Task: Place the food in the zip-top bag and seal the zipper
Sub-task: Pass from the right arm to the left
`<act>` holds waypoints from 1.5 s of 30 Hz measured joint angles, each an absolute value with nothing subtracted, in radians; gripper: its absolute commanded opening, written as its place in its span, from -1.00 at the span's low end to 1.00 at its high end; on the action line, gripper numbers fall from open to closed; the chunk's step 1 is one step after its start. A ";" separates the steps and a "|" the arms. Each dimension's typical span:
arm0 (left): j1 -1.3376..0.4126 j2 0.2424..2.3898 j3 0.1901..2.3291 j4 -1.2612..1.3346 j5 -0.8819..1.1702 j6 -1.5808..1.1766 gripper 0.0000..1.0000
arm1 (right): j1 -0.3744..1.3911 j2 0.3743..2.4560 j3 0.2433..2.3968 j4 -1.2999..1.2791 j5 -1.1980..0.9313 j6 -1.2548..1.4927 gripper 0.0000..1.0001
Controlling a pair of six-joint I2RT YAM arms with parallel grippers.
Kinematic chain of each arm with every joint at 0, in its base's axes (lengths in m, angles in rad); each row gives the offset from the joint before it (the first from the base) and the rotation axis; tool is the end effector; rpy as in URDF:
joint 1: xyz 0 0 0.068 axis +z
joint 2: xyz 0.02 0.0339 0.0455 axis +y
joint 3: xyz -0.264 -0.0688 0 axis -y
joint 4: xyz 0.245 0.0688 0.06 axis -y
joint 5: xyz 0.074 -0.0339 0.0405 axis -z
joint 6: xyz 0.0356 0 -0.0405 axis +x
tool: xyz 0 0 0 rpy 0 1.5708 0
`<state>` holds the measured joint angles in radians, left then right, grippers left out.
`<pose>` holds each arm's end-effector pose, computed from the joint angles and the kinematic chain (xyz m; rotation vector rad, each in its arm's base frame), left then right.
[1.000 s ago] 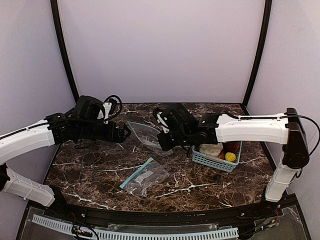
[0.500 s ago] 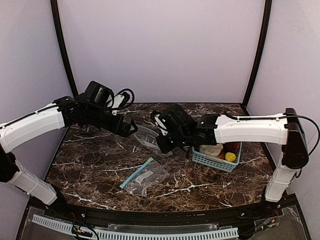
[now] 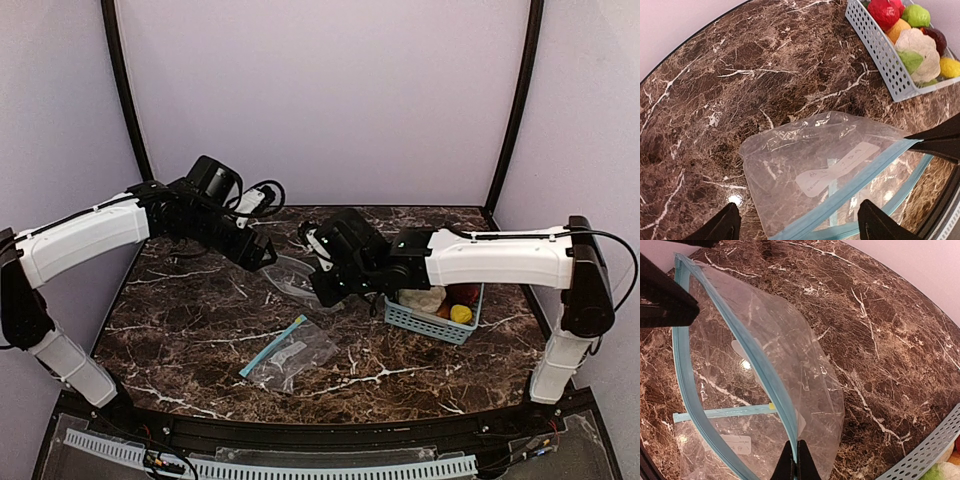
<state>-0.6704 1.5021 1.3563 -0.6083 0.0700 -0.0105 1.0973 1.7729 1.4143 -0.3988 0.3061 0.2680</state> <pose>0.2592 -0.2087 0.3257 0.7987 2.2218 -0.4190 0.1928 0.3528 0.2682 -0.7885 2.1715 0.3504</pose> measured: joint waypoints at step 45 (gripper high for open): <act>-0.670 1.531 1.361 -0.630 0.056 0.117 -0.99 | 1.090 1.788 1.442 -0.417 0.310 0.290 -0.68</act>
<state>-0.6704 1.5307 1.3605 -0.6300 0.0555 0.1165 1.0901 1.7882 1.4418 -0.4168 0.3103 0.2897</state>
